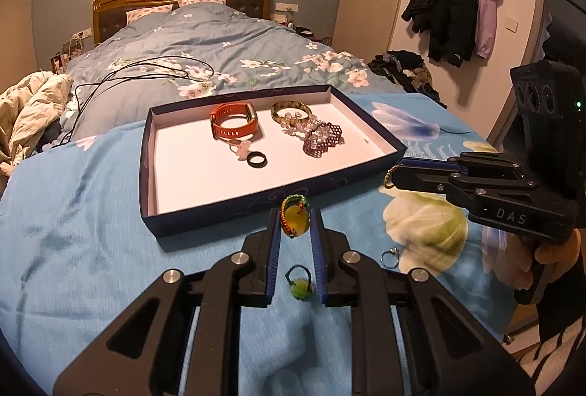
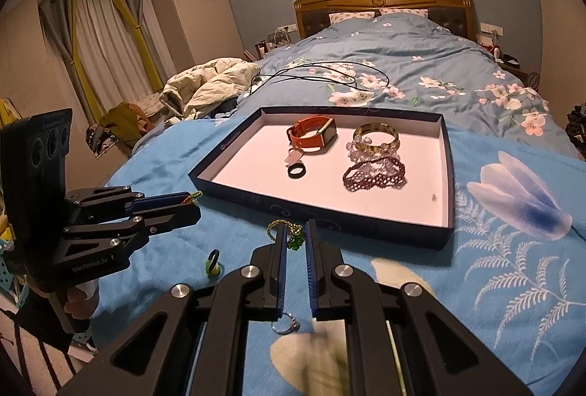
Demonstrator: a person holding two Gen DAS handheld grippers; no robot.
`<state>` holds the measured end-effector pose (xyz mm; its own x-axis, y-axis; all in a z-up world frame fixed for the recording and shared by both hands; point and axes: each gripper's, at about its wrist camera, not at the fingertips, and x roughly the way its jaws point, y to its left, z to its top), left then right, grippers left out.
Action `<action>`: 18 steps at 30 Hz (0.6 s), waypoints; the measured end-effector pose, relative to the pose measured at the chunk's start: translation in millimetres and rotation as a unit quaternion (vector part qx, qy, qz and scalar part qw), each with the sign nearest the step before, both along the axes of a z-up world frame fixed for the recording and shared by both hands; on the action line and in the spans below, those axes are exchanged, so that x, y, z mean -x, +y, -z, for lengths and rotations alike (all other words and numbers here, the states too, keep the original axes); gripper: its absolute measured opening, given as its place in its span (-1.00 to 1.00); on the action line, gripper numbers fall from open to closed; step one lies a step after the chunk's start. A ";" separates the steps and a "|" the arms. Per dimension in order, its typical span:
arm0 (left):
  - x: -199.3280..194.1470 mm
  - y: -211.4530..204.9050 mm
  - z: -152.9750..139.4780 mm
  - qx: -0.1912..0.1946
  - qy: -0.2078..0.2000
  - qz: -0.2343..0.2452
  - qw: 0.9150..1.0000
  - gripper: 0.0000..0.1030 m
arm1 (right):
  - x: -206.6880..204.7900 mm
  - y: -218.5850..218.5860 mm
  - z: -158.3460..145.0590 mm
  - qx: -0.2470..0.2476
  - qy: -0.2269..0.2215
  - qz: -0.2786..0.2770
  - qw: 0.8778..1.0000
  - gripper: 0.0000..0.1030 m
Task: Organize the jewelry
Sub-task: 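Carry both held rings over the tray with both tools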
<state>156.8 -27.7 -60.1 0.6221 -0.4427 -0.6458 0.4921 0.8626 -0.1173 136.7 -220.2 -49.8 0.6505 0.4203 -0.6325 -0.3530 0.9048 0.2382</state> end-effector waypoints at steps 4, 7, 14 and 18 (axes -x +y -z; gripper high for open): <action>-8.7 -3.5 -2.2 -0.001 -0.003 -0.003 1.000 -0.68 | -8.4 -2.2 -2.8 0.001 -0.004 0.003 1.000 -0.84; -16.9 -6.2 -3.7 0.001 -0.003 -0.005 1.000 -0.68 | -15.8 -3.4 -5.0 0.004 -0.008 0.005 1.000 -0.84; -35.8 -10.3 -5.8 -0.002 -0.007 -0.013 1.000 -0.68 | -31.5 -5.1 -6.0 0.013 -0.011 0.010 1.000 -0.84; -45.9 -12.0 -6.2 -0.002 -0.005 -0.018 1.000 -0.68 | -41.6 -4.9 -5.9 0.016 -0.010 0.010 1.000 -0.84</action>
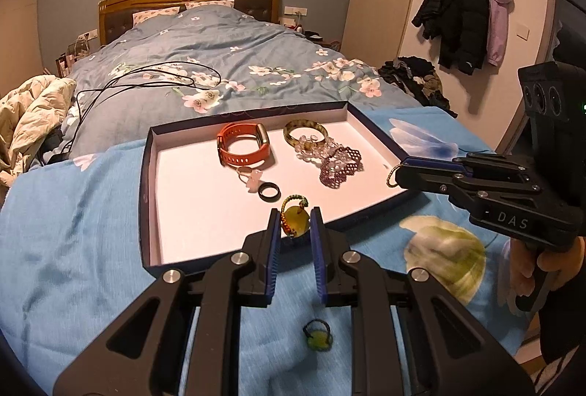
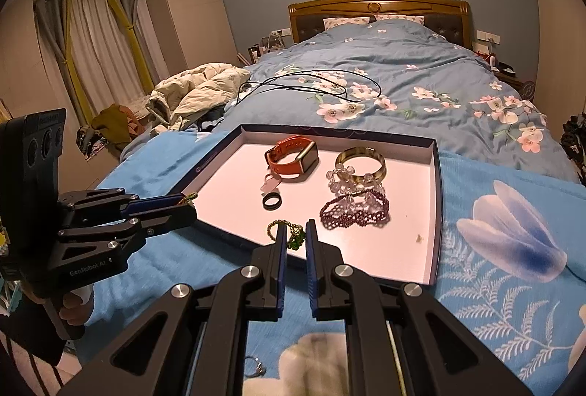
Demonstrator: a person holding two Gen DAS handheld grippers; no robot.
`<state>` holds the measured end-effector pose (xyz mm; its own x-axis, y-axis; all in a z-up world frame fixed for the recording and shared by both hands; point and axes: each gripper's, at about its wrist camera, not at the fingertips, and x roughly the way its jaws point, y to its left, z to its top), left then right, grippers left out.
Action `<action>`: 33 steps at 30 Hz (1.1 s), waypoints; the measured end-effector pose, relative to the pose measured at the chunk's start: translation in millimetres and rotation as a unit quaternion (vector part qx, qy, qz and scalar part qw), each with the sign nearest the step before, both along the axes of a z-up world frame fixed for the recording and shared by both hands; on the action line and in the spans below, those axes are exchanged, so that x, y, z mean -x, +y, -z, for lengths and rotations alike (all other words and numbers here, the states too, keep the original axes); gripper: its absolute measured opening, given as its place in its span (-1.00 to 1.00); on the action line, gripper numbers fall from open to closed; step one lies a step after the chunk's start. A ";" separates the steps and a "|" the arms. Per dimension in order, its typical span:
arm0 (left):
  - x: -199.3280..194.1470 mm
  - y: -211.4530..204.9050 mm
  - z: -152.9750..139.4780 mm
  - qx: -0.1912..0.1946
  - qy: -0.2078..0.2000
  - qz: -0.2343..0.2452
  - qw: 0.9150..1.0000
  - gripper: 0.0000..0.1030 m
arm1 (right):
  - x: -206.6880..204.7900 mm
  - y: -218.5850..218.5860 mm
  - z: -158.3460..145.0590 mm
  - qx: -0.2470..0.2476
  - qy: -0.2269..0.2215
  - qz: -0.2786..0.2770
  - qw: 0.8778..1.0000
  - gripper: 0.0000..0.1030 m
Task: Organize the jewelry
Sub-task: 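Carry both held rings over the tray with both tools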
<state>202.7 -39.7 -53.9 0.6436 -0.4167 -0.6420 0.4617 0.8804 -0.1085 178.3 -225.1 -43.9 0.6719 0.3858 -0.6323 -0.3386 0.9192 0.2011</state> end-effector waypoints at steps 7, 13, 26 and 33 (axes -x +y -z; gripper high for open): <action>-14.3 -4.8 4.4 -0.008 0.005 -0.007 1.000 -0.68 | -14.8 -1.8 1.2 -0.007 0.007 -0.002 1.000 -0.84; -26.2 -9.7 5.6 -0.010 0.007 -0.009 1.000 -0.68 | -20.7 -2.6 3.2 -0.004 0.009 0.001 1.000 -0.84; -48.8 -16.7 14.5 -0.023 0.017 -0.015 0.999 -0.68 | -39.9 -7.6 15.0 -0.019 0.033 0.001 0.999 -0.84; -56.4 -21.5 20.8 -0.026 0.025 -0.015 0.999 -0.68 | -49.3 -7.5 18.1 -0.014 0.039 0.003 0.999 -0.84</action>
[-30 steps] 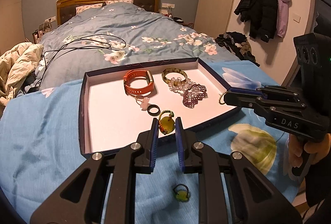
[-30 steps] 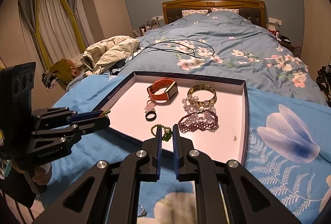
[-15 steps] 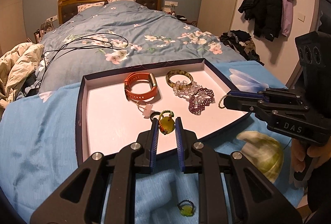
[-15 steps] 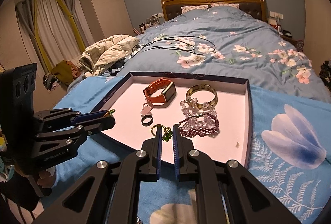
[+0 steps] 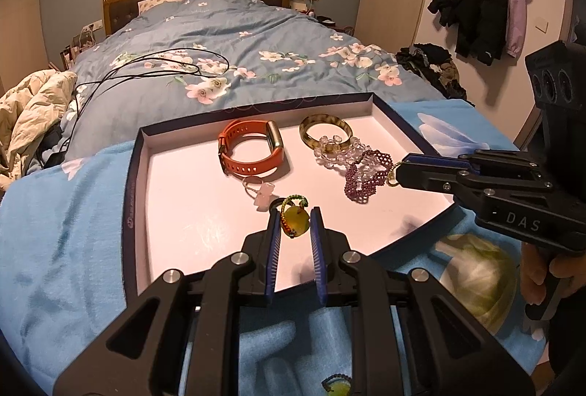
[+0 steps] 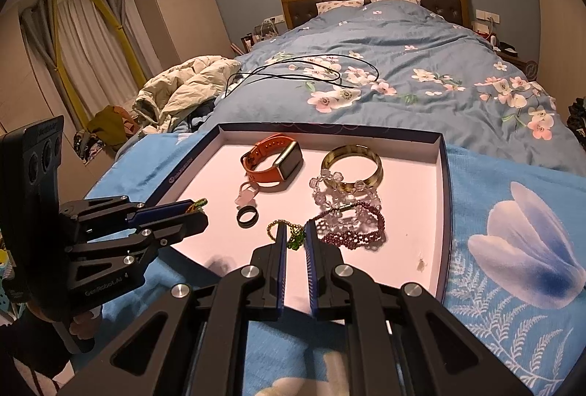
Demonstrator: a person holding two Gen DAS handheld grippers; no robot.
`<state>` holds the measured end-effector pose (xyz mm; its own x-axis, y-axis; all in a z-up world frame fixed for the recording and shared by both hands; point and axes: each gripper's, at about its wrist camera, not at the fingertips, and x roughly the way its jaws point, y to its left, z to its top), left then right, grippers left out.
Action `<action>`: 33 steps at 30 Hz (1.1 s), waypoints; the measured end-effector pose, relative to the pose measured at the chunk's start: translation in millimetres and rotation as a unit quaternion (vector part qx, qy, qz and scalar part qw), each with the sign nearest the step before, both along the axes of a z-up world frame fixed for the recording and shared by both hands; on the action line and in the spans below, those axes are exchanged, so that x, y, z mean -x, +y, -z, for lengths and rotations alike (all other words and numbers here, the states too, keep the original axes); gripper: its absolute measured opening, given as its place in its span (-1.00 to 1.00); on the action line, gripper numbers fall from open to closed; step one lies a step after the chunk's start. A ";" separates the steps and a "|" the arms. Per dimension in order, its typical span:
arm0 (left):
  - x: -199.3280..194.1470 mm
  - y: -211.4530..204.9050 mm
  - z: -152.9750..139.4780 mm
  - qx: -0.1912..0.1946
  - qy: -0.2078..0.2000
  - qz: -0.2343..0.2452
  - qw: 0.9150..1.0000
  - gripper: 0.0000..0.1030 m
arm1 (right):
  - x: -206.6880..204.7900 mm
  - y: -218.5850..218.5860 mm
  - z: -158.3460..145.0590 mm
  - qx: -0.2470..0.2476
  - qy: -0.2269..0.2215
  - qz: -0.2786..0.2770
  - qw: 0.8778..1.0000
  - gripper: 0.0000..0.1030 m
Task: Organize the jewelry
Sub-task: 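Carry both held rings over the tray with both tools, then open both tools to drop the rings into the tray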
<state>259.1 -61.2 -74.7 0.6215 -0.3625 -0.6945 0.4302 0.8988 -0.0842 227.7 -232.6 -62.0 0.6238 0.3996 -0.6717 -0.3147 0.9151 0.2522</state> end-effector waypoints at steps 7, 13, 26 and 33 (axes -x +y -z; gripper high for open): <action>-6.5 -3.0 5.3 -0.004 0.005 -0.003 1.000 -0.68 | -9.0 -0.2 6.9 0.004 0.011 0.005 1.000 -0.84; -10.8 -3.4 8.9 -0.007 0.009 -0.009 1.000 -0.68 | -14.2 2.2 9.7 0.011 0.015 0.005 1.000 -0.84; -20.9 -7.6 20.1 -0.018 0.023 -0.018 0.999 -0.68 | -27.0 6.2 21.5 0.029 0.030 0.010 0.999 -0.84; -22.8 -11.5 23.4 -0.024 0.027 -0.017 0.999 -0.68 | -32.2 7.9 24.4 0.037 0.035 0.016 0.999 -0.82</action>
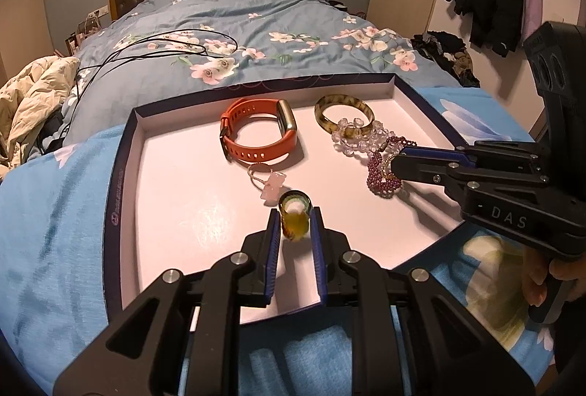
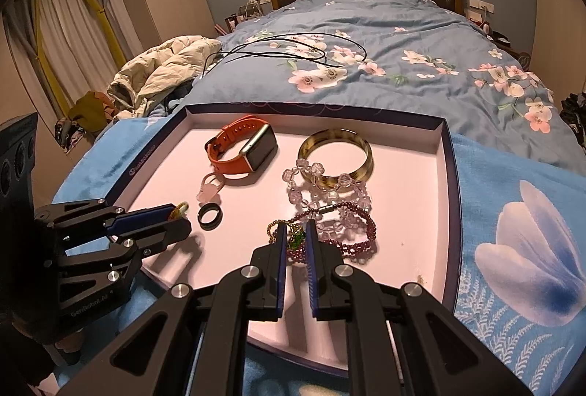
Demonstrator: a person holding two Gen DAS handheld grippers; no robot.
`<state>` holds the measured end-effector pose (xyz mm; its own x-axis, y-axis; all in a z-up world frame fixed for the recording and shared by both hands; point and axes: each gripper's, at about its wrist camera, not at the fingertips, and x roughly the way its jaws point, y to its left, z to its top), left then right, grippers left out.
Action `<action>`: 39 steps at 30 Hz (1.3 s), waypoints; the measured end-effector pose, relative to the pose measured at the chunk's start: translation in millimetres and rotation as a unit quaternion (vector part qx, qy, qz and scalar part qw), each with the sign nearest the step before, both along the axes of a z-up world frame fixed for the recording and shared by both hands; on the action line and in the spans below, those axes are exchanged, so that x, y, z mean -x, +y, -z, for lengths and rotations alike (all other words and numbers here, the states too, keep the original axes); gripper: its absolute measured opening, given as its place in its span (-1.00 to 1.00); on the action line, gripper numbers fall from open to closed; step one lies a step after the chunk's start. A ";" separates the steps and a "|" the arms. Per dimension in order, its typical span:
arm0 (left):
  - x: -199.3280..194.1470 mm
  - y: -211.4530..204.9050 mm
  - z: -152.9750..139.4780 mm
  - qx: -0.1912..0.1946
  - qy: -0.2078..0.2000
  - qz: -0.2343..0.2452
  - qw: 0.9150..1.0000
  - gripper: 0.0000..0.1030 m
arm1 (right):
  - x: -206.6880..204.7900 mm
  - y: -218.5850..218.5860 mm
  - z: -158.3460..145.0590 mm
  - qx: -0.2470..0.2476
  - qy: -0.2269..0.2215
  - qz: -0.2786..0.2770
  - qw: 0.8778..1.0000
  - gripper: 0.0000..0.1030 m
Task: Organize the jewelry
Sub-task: 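Open both tools to drop the rings into the tray, then move the left tool to the green-bead ring while the right tool approaches the silver ring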
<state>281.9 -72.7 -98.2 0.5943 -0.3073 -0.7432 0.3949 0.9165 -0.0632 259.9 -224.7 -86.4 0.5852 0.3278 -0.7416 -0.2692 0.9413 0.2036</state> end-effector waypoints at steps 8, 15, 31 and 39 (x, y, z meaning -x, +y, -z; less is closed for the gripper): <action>0.4 -1.0 1.2 -0.002 0.000 0.002 1.000 -0.52 | -1.3 -3.2 1.5 0.004 0.001 0.012 1.000 -0.71; 23.0 19.0 -21.1 0.025 -0.033 0.004 0.999 -0.30 | 15.7 -11.4 -16.2 -0.007 -0.021 0.016 1.000 -0.50; 126.4 45.7 -17.8 0.016 -0.041 0.077 0.996 -0.05 | 127.7 10.3 -11.7 0.009 -0.015 -0.066 0.998 -0.27; 137.8 39.8 -2.4 0.008 -0.011 0.089 0.996 -0.05 | 148.0 25.8 10.4 0.024 0.014 -0.071 0.997 -0.27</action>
<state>144.1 -32.9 -95.8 0.5447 -0.4214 -0.7251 0.5530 0.8305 -0.0671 111.9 -198.9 -96.9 0.5142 0.3698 -0.7738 -0.3945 0.9031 0.1694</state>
